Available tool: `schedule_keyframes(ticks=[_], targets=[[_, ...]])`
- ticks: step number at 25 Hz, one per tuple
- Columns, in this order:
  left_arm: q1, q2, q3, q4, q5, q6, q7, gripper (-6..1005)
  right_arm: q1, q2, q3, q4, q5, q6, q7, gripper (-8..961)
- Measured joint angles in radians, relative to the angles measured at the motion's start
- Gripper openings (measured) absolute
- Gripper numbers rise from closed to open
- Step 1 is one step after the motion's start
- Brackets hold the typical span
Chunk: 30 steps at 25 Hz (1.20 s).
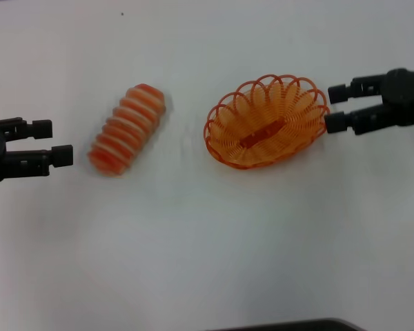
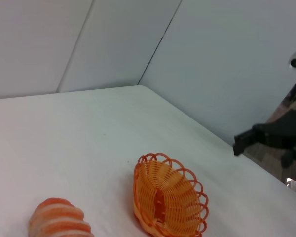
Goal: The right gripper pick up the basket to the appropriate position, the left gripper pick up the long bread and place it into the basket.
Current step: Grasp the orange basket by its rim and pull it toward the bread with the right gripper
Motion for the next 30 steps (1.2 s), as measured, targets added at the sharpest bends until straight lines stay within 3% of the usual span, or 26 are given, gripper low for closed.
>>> schedule_keyframes(ticks=[8, 13, 20, 24, 30], targets=[[0.004, -0.005, -0.005, 0.030, -0.007, 0.009, -0.019, 873, 0.113, -0.022, -0.016, -0.178, -0.013, -0.021, 0.343, 944], [-0.005, -0.007, -0.005, 0.032, -0.009, 0.013, -0.021, 872, 0.209, -0.012, -0.015, -0.279, -0.153, -0.031, 0.489, 943], [-0.018, -0.008, -0.005, 0.033, -0.010, 0.021, -0.022, 872, 0.297, 0.013, -0.049, -0.292, -0.353, 0.062, 0.633, 943], [-0.026, -0.008, -0.005, 0.033, -0.011, 0.027, -0.022, 872, 0.308, 0.021, -0.104, -0.274, -0.477, 0.173, 0.662, 943], [-0.035, -0.008, -0.005, 0.032, -0.006, 0.023, -0.021, 872, 0.309, 0.022, -0.146, -0.184, -0.531, 0.258, 0.643, 943]])
